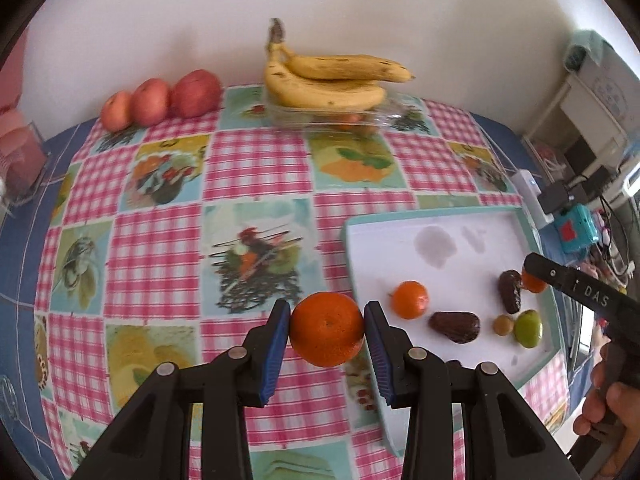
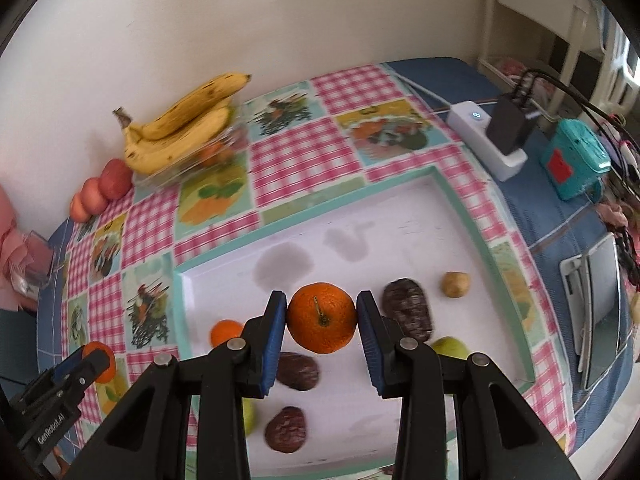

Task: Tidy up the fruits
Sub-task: 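Carry both mandarins over the white tray while both tools hold them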

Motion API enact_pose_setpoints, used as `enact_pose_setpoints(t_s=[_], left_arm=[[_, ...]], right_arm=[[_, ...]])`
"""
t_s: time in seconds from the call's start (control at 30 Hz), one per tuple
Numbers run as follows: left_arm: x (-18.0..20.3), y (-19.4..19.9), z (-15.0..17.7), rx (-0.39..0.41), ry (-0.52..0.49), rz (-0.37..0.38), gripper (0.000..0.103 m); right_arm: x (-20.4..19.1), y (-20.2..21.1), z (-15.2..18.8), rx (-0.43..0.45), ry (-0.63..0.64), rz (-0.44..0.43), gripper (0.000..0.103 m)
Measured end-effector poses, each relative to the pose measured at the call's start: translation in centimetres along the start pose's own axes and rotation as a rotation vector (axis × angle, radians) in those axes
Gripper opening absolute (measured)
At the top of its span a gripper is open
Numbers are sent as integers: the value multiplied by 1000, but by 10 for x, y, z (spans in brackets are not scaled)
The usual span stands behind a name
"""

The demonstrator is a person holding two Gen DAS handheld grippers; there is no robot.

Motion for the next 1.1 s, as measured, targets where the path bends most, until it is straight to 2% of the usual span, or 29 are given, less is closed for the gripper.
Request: enact_pose_setpoints(t_s=[0.27, 0.5, 0.83, 1.1], left_arm=[[39, -14, -4, 4, -77, 40, 41], [50, -43, -7, -2, -92, 42, 41], [61, -71, -25, 76, -107, 69, 41], [65, -99, -20, 38, -94, 87, 41]], right_arm=[[19, 1, -6, 19, -37, -1, 38], [20, -6, -11, 29, -53, -27, 38], [23, -38, -23, 42, -48, -21, 38], [24, -67, -25, 31, -42, -16, 38]])
Point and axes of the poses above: each gripper's, at about its wrist camera, not at the fingertips, and y roughly against the way its jaws point, x to its right, z to its underside, the point moved 7 cm from there along -y, roughly the way its jaws point, and after that the axes turned 8 degrees about x, right-handed, at the moved point
